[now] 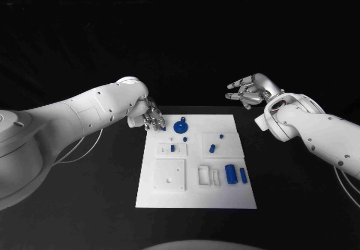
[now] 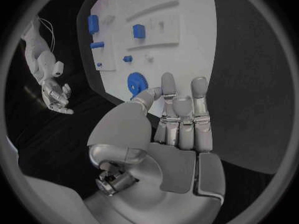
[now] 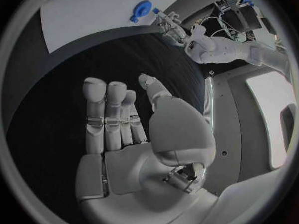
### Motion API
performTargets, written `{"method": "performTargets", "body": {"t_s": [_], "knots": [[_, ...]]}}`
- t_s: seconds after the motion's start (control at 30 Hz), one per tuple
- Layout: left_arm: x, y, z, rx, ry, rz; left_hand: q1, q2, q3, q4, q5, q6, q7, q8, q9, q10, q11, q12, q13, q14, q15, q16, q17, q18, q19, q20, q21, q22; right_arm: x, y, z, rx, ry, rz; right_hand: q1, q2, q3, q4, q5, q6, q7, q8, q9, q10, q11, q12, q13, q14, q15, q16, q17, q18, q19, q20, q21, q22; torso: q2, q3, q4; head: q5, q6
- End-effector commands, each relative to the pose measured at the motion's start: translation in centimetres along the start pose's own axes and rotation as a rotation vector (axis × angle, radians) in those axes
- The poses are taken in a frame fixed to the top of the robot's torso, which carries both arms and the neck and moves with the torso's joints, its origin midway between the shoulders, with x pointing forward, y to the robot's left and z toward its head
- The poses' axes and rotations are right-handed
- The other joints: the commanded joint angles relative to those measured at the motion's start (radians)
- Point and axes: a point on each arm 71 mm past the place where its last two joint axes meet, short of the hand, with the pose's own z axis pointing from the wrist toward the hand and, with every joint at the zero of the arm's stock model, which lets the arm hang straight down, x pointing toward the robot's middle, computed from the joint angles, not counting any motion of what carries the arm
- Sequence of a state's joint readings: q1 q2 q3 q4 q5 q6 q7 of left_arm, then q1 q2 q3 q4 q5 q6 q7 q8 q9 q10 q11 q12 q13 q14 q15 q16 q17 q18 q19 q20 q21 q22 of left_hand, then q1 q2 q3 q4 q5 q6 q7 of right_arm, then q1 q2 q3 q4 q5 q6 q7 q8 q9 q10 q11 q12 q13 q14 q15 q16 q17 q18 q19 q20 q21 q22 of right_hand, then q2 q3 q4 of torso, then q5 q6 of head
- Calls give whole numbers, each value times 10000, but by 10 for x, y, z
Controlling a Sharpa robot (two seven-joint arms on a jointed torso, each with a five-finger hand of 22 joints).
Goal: Assemble the parts on the task board
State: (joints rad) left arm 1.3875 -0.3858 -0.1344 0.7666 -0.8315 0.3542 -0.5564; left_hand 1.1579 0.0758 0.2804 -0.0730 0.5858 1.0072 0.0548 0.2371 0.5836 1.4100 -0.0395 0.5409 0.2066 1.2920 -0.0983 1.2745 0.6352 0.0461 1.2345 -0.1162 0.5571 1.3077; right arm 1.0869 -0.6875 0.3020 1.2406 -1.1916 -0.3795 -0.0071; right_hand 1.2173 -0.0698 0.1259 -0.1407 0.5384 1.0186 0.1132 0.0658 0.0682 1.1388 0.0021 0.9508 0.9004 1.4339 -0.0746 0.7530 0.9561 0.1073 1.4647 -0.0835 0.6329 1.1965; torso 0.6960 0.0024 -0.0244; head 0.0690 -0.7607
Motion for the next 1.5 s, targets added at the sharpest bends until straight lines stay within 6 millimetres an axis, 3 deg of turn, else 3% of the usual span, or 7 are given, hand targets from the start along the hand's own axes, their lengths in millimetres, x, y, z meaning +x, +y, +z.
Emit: {"method": "performTargets", "body": {"t_s": [0.03, 0.33, 0.43, 0.73, 1.1, 1.37, 1.5], "knots": [[4, 0, 2, 51, 76, -91, -155, -18, 679, -726, 72, 242, -103, 19, 21, 132, -34, -49, -19, 131, 0, 56, 132, 126, -50, -1, 77, 205, 0, 1, 0, -77, 48, -76, -53, -53, 26, 39, 8, 12, -5, -36, -14, -15, -25, 13, 10, 76, 26, -54, -1, 203, 500, -68, 36, 2, -2, 4, -1, 8, 13], [4, 0, 1, 222, -84, -660, -353, -92, 941, -1079, 525, 771, -218, -101, 222, 457, -101, -190, -36, 400, -41, 198, 647, 171, -32, -25, 323, 202, 0, 1, 0, -65, 48, -82, -40, -61, 20, 57, 24, 18, -5, -35, -13, -5, -28, 23, 22, 78, 25, -53, 2, 199, 500, -69, 63, 11, -3, 1, 18, 37, 44], [5, 0, 0, 296, -63, -869, -493, -115, 1037, -1229, 740, 1001, -260, -389, 625, 616, -122, -314, -40, 520, -64, 192, 836, 172, -31, -48, 444, 193, 0, 1, 0, -63, 47, -84, -40, -61, 20, 57, 24, 18, -5, -35, -13, -5, -28, 23, 22, 78, 25, -53, 2, 199, 500, -69, 63, 11, -6, 3, 18, 39, 51], [5, 0, -8, 608, -11, -1569, -734, -254, 1194, -1469, 1375, 1459, -349, -765, 1065, 896, -166, -442, -16, 771, -88, 218, 1193, 180, 23, -68, 581, 192, -2, -1, -1, -20, 25, -110, -40, -61, 20, 57, 24, 18, -5, -35, -13, -5, -28, 23, 22, 78, 25, -53, 2, 199, 500, -69, 63, 11, -45, 34, 42, 115, 73], [7, 8, -27, 854, -217, -1218, -837, -378, 1249, -1615, 1715, 1756, -400, -976, 1168, 965, -202, -444, -14, 894, -82, 180, 1379, 182, 37, -60, 644, 188, -5, -5, -2, 66, -13, -151, -32, -71, 39, 53, 33, 22, -6, -36, -14, -11, -27, 11, 14, 77, 24, -55, 3, 200, 498, -69, 52, 7, -127, 71, 69, 109, 23], [24, 13, -42, 1119, -301, -654, -860, -431, 1275, -1654, 1884, 1939, -426, -1129, 1142, 990, -225, -363, -31, 1010, -87, 144, 1520, 187, 77, -61, 676, 185, -8, -9, -3, 150, -53, -190, -32, -71, 39, 53, 33, 22, -6, -36, -14, -11, -27, 11, 14, 77, 24, -55, 3, 200, 498, -69, 52, 7, -140, 54, 95, 75, -12], [31, 15, -47, 1185, -381, -492, -869, -448, 1276, -1657, 1934, 1976, -435, -1149, 1152, 999, -232, -348, -42, 1035, -91, 131, 1547, 188, 87, -63, 677, 181, -9, -10, -3, 165, -57, -198, -32, -71, 39, 53, 33, 22, -6, -36, -14, -11, -27, 11, 14, 77, 24, -55, 3, 200, 498, -69, 52, 7, -142, 44, 103, 62, 27]]}}
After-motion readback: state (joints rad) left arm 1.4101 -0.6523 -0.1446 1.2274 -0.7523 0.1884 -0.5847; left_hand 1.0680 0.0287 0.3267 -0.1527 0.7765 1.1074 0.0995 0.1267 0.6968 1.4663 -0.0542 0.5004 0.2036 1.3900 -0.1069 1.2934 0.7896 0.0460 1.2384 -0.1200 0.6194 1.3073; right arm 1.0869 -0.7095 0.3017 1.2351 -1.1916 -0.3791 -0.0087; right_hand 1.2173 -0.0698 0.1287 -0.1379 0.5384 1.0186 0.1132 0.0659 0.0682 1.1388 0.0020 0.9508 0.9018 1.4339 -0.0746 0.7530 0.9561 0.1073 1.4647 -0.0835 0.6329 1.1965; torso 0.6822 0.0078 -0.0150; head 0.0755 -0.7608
